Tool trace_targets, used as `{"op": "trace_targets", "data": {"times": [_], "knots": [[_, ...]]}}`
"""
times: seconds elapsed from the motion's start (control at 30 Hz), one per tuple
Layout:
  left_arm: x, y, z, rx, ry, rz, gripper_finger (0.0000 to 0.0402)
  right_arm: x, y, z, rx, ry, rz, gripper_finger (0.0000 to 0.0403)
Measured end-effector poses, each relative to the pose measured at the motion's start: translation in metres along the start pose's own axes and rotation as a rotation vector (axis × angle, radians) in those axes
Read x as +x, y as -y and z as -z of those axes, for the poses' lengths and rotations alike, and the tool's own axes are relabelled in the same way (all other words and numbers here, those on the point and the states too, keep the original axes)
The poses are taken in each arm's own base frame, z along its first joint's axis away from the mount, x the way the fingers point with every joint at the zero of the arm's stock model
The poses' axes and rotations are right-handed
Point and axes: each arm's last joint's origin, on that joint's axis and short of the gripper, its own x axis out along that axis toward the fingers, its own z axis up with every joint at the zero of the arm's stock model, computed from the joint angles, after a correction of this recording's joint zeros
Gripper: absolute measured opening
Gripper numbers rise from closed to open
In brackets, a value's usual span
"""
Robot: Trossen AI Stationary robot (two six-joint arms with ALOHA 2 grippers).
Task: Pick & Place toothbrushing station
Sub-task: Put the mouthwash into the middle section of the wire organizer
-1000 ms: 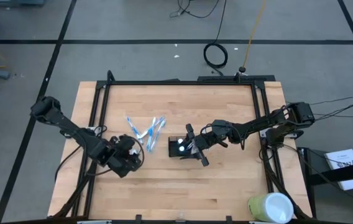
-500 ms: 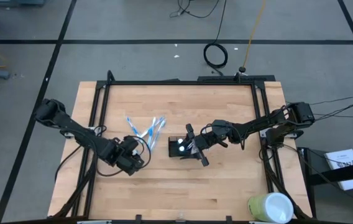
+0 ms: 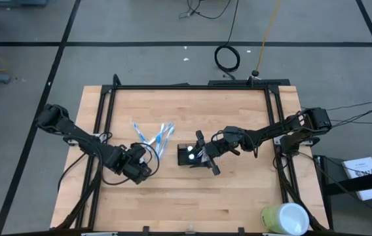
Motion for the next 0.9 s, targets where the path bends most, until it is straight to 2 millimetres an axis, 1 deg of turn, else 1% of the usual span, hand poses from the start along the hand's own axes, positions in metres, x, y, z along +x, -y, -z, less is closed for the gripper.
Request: {"op": "trace_targets", "data": {"times": [0.3, 0.4, 0.6, 0.67, 0.8, 0.9], "knots": [[0.0, 0.0, 0.0, 0.003, 0.0, 0.0, 0.0116, 0.0, 0.0, 0.0, 0.0, 0.0, 0.0, 0.021], [0.0, 0.0, 0.0, 0.012, 0.005, 0.0, 0.0091, 0.0, 0.0, 0.0, 0.0, 0.0, 0.0, 0.021], [0.0, 0.0, -0.002, 0.051, 0.053, -0.009, 0.0091, 0.0, 0.0, 0.0, 0.0, 0.0, 0.0, 0.021], [-0.003, 0.001, -0.003, 0.067, 0.074, -0.005, 0.0091, 0.0, 0.0, 0.0, 0.0, 0.0, 0.0, 0.021], [-0.016, 0.01, -0.013, 0.115, 0.13, 0.031, 0.0091, 0.0, 0.0, 0.0, 0.0, 0.0, 0.0, 0.021], [-0.029, 0.018, -0.025, 0.172, 0.19, 0.06, 0.0091, 0.0, 0.0, 0.0, 0.0, 0.0, 0.0, 0.021]]}}
